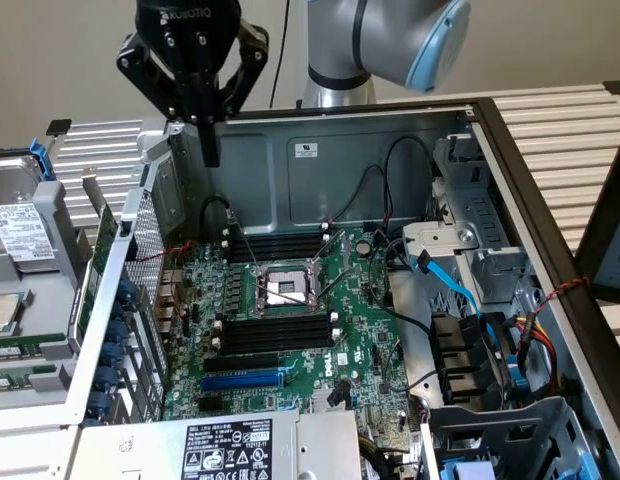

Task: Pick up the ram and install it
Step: 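Reach for the ram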

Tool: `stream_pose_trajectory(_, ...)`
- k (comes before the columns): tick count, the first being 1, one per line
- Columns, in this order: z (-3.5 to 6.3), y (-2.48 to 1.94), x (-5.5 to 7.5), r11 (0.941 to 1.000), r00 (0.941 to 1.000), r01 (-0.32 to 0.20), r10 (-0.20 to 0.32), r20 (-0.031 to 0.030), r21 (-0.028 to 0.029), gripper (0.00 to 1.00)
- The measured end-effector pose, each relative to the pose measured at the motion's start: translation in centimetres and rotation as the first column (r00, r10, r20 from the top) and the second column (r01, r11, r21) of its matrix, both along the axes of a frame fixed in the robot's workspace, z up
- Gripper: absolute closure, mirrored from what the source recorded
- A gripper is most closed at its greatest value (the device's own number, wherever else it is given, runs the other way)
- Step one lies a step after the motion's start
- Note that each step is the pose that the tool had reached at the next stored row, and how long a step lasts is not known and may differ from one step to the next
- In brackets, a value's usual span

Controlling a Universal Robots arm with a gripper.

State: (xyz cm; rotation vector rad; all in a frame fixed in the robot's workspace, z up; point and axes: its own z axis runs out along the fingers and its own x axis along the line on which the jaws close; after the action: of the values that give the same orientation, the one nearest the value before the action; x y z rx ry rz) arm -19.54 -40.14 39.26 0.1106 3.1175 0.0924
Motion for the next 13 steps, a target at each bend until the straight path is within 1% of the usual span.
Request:
stream_pose_trajectory(5, 0.0, -0.05, -2.3, 1.0, 1.0, 0.0, 0.0, 0.0, 0.0018, 0.89)
stream_pose_trajectory(10, -0.09, -0.05, -3.4, 0.9999, 0.9999, 0.011, -0.011, 0.0, 0.0019, 0.89)
stream_pose_trajectory(13, -0.12, -0.12, -4.7, 0.9999, 0.9999, 0.011, -0.011, 0.0, 0.002, 0.89)
